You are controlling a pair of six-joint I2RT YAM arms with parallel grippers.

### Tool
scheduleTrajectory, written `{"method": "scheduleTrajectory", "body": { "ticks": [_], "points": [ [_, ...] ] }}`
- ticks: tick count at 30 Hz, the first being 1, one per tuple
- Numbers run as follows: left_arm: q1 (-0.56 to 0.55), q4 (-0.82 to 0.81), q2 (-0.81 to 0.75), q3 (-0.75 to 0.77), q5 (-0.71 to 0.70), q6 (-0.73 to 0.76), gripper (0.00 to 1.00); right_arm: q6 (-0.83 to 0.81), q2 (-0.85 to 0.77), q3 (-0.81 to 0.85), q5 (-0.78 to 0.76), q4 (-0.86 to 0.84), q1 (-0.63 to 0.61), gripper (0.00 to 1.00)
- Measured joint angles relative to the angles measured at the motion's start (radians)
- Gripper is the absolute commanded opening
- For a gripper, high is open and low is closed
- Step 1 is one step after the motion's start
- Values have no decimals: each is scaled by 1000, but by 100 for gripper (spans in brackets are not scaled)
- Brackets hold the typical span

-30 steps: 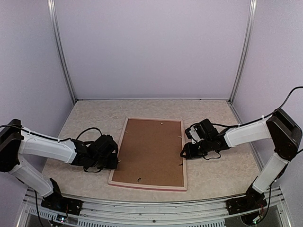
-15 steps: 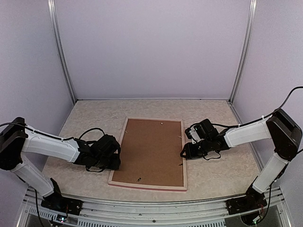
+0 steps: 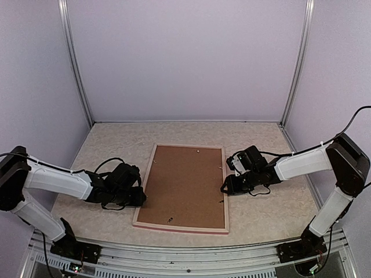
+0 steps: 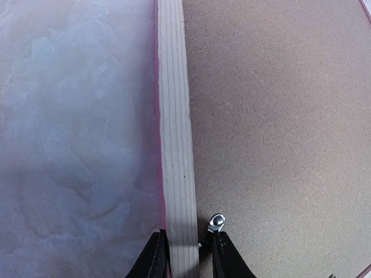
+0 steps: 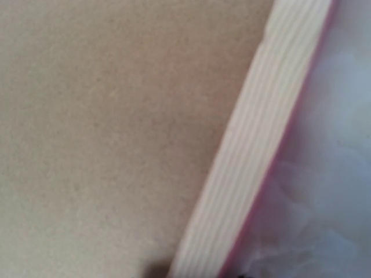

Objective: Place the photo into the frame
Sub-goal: Press the fastener onto the backboard.

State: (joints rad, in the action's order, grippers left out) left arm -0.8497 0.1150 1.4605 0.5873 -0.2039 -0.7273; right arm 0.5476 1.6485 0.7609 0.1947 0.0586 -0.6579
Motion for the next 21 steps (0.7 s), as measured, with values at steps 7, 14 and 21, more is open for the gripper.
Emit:
{"method": "scheduleTrajectory", "body": {
  "ticks": [7,14,21],
  "points": [
    [37,-90,-39,-66,65,-1,11,0,0,0,0,0,0,37],
    [38,-102,-45,-75,63,0,14,0,0,0,0,0,0,37],
    [24,-59,-21,-42,11,39,49,0,0,0,4,-2,0,37]
  ]
}}
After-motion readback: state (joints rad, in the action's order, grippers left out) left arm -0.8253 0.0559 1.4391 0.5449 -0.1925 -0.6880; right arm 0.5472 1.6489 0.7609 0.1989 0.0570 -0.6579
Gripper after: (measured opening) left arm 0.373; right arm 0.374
